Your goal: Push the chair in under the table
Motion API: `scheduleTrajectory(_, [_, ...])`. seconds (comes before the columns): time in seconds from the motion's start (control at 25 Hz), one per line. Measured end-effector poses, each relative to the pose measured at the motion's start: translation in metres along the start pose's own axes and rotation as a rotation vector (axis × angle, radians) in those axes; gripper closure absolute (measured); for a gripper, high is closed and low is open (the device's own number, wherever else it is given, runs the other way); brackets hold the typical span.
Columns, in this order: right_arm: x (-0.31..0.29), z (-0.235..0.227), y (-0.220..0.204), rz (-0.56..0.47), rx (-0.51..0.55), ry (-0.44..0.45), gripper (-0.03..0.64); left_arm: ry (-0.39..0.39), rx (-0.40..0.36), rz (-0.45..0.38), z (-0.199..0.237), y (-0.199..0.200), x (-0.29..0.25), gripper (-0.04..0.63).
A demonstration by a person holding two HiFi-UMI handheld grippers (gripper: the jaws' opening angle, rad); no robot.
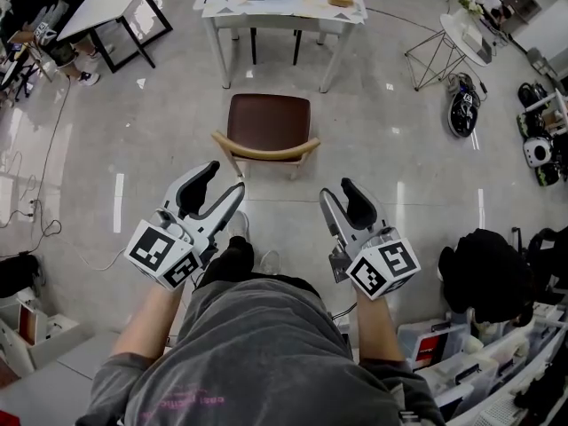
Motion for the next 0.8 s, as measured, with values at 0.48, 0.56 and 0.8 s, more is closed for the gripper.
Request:
scheduleTrajectory(0.48, [-0.048,-0.034,0.002,0.033,-0.004,-0.021,0.442,-0.014,0.029,0.008,0.043,0.004,-0.048,0.368])
scheduleTrajectory(0.56, [-0.062,-0.04,0.001,0.046,-0.006,-0.023,0.442,-0.014,0.038,0.015,0.057,0.004,-0.058,0.368])
scheduleTrajectory(0.8, [-0.107,-0.052,-0.009,0.096,-0.025,-0.028,0.442,-0.021,0.073,0.053,0.099,0.0,-0.083,0.368])
Point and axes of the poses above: the fingertips, and each gripper's own axes: x backward along the fingers, z to its left, y out of its top, the point moved 1 cm from there along x, backward along the fingers, and after that the axes turned 7 degrees about x, right-handed, at the moved point
